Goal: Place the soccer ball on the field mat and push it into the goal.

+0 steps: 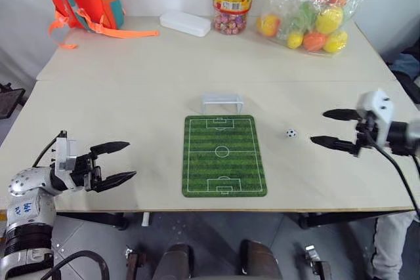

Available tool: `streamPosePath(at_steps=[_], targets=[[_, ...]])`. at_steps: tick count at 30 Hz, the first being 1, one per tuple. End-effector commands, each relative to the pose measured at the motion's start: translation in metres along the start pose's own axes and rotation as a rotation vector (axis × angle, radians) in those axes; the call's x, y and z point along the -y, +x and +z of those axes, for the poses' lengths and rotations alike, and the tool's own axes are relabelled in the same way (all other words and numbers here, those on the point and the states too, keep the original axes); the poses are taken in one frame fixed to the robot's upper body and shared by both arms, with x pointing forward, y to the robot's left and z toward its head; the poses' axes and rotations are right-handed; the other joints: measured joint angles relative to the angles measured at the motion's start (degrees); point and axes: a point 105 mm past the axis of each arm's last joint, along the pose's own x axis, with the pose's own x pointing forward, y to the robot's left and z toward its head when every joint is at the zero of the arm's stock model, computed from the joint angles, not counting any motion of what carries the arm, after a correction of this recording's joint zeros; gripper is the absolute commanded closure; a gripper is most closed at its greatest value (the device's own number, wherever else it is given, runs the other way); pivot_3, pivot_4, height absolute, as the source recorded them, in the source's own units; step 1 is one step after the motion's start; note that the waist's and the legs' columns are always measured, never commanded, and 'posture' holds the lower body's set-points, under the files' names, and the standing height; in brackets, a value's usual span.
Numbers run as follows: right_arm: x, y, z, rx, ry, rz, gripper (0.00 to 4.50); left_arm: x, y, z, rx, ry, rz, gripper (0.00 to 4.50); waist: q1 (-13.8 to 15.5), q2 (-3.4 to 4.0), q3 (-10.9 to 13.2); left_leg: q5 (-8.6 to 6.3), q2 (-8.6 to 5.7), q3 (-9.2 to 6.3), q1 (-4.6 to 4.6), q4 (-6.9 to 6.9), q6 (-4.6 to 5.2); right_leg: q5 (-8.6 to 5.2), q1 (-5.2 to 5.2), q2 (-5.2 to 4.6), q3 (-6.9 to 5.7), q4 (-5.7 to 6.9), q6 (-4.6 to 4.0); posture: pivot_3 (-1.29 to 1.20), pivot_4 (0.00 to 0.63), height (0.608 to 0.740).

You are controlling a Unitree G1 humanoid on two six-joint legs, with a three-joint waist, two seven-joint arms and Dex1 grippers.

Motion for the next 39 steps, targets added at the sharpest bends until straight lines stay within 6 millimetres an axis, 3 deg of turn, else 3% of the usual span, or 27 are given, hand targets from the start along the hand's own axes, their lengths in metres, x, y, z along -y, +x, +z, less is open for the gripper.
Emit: streamPosePath(at_steps=[1, 9, 10, 13, 23, 24, 31, 35, 39], targets=[[0.002, 0.023, -0.008, -0.025, -0.013, 0.055, 0.01, 0.004, 0.009, 0.008, 0.029, 0.042, -0.065, 0.0, -0.1, 0.0, 0.0, 0.0, 0.0, 0.01, 0.0, 0.0, 0.0, 0.0, -0.02, 0.0, 0.01, 0.0, 0.0, 0.0, 0.15, 0.74], [0.008, 0.052, -0.02, -0.056, -0.011, 0.078, 0.01, 0.011, 0.003, 0.012, 0.027, 0.054, -0.054, 0.0, -1.04, 0.0, 0.0, 0.0, 0.0, 0.03, -0.15, -0.07, 0.0, 0.0, -0.22, 0.0, 0.0, 0.03, 0.0, 0.0, 0.15, 0.74], [0.008, 0.054, -0.022, -0.063, -0.012, 0.086, 0.19, 0.012, 0.001, 0.012, 0.024, 0.054, -0.047, 0.0, -1.25, 0.0, 0.0, 0.0, 0.01, 0.03, -0.15, -0.07, 0.0, 0.0, -0.22, 0.0, 0.0, 0.04, 0.0, 0.0, 0.15, 0.74], [0.007, 0.057, -0.025, -0.067, -0.01, 0.095, 0.85, 0.014, -0.003, 0.012, 0.017, 0.057, -0.021, 0.0, -1.5, 0.0, 0.0, 0.0, 0.01, 0.03, -0.15, -0.06, 0.0, 0.0, -0.22, 0.0, 0.0, 0.04, 0.0, 0.0, 0.15, 0.74], [0.013, 0.061, -0.012, 0.0, -0.009, 0.059, 4.35, 0.015, -0.004, 0.012, 0.022, 0.061, -0.003, 0.0, -1.56, 0.0, 0.0, 0.0, 0.03, 0.05, -0.12, 0.03, 0.0, 0.0, -0.22, 0.0, 0.05, 0.12, -0.01, 0.0, 0.15, 0.74], [0.013, 0.059, -0.013, -0.004, -0.012, 0.063, 4.47, 0.014, -0.004, 0.012, 0.022, 0.061, -0.002, 0.0, -1.55, 0.0, 0.0, 0.0, 0.03, 0.05, -0.12, 0.03, 0.0, 0.0, -0.22, 0.01, 0.05, 0.12, -0.01, 0.0, 0.15, 0.74], [0.012, 0.05, -0.012, 0.001, -0.023, 0.071, 4.47, 0.01, 0.001, 0.01, 0.027, 0.066, 0.002, 0.0, -1.44, 0.0, 0.0, 0.0, 0.02, 0.05, -0.13, 0.05, 0.0, 0.0, -0.22, 0.0, 0.05, 0.12, -0.01, 0.0, 0.15, 0.74], [0.003, 0.051, 0.01, 0.069, -0.04, 0.127, 4.47, 0.008, 0.002, 0.009, 0.031, 0.067, 0.003, 0.0, -1.45, 0.0, 0.0, 0.0, 0.03, 0.06, -0.13, 0.04, 0.0, 0.0, -0.23, 0.0, 0.06, 0.14, -0.01, 0.0, 0.15, 0.74], [0.0, 0.055, 0.023, 0.098, -0.068, 0.129, 3.57, 0.006, 0.004, 0.008, 0.034, 0.067, 0.002, 0.0, -1.5, 0.01, 0.0, 0.0, 0.03, 0.08, -0.12, 0.07, 0.0, 0.01, -0.24, 0.01, 0.08, 0.18, -0.01, 0.0, 0.15, 0.74]])
